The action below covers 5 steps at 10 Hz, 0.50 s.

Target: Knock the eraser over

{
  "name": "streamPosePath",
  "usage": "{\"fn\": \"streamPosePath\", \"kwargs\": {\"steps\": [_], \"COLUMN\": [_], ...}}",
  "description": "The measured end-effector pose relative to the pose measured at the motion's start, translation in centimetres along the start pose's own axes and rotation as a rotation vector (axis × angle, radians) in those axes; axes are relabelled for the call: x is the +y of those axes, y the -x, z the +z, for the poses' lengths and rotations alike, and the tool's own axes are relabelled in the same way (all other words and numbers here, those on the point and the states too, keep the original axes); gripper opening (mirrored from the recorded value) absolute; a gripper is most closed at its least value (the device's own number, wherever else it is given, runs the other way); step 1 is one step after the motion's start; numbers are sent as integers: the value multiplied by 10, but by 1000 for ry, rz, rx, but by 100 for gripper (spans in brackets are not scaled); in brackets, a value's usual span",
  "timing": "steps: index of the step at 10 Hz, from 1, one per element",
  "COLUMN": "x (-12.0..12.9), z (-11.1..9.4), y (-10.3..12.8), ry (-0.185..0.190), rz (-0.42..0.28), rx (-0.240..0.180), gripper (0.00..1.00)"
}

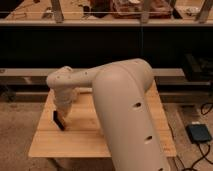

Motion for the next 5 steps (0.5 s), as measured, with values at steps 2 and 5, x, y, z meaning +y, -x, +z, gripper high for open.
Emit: {"fn": "streamPosePath", "kwargs": {"steps": [2,5], "x": [-3,4], "z": [-7,-11], "y": [4,12], "ry": [-16,-25], "rz": [-18,-2], "rx": [-20,-43], "gripper": [23,23]}}
